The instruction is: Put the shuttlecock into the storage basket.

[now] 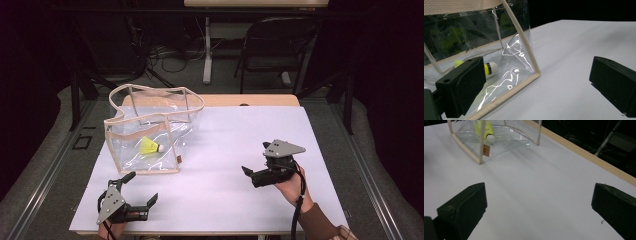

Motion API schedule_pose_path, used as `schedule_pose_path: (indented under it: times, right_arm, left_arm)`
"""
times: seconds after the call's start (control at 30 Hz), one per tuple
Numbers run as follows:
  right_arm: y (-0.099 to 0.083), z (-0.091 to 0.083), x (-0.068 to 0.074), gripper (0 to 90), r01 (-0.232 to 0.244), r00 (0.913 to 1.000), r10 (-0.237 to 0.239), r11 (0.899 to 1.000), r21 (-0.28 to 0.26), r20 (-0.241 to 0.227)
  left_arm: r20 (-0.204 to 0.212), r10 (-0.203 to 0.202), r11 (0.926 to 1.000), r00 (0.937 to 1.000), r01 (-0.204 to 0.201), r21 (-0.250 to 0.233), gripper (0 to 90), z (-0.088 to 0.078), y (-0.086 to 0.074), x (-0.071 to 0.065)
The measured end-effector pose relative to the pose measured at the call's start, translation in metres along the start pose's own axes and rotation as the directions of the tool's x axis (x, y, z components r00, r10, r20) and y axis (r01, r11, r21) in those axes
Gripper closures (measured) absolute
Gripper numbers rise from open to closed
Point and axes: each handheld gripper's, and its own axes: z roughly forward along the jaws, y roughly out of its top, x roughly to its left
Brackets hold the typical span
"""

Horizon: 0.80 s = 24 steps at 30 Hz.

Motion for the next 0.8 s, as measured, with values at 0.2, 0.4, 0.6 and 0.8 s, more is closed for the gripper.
schedule_pose_path:
  times: [0.2,0.4,0.6,0.8]
  right_arm:
    - [-0.022,-0.007,-0.001,0.1,-0.025,0.9996,0.025,1.0,-0.014,0.016]
    - [-0.04,-0.01,0.0,0.0,-0.035,0.999,0.036,0.999,-0.022,0.027]
    - [-0.055,-0.013,0.003,0.1,-0.035,0.9984,0.036,0.999,-0.033,0.043]
    - [-0.071,-0.017,0.005,0.1,-0.031,0.9982,0.033,0.998,-0.046,0.05]
  left_arm:
    - [-0.001,-0.002,1.0,1.0,0.002,-0.001,0.7,0.0,0.0,0.0]
    - [0.0,-0.003,1.0,1.0,0.003,-0.001,0.7,0.0,0.0,0.0]
    - [0.0,-0.002,1.0,1.0,0.002,0.0,0.7,0.0,0.0,0.0]
    - [0.001,0.001,1.0,1.0,-0.001,0.003,0.7,0.0,0.0,0.0]
